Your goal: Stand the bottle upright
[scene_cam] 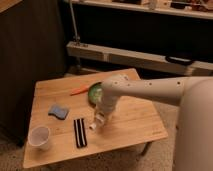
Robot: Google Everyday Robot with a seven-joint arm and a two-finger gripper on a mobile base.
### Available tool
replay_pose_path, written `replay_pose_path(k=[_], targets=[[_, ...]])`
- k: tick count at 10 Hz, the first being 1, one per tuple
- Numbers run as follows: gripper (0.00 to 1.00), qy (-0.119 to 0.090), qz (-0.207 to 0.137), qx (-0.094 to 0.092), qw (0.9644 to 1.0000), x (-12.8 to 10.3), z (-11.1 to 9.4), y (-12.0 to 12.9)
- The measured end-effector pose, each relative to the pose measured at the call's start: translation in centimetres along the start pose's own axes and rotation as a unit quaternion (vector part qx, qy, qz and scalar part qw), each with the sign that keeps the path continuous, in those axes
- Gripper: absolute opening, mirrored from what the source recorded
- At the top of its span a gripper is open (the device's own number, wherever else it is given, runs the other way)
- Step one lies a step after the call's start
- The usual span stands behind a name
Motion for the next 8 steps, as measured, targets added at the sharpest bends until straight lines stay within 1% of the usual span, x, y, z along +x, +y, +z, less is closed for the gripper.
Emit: replay_pose_path(k=[1, 2, 3, 4, 5, 6, 7, 8], targets=[[0.00, -0.048, 0.008, 0.035, 0.9982, 0.2, -1.0, 0.5], [0.00, -0.111, 0.019, 0.084, 0.9901, 0.3, -1.4, 0.7], [0.00, -0.152, 0.032, 0.120, 0.9805, 0.5, -1.4, 1.2], [0.00, -0.186, 0.046, 0.145, 0.9708, 0.7, -1.4, 1.7], [0.00, -0.224, 0.053, 0.170, 0.9582, 0.7, -1.5, 1.6], [0.00, -0.260, 0.062, 0.196, 0.9435, 0.7, -1.9, 1.8], [0.00, -0.288, 0.071, 0.215, 0.9305, 0.6, -3.0, 1.8], [0.00, -0.316, 0.081, 0.230, 0.9168, 0.4, -3.8, 1.8]])
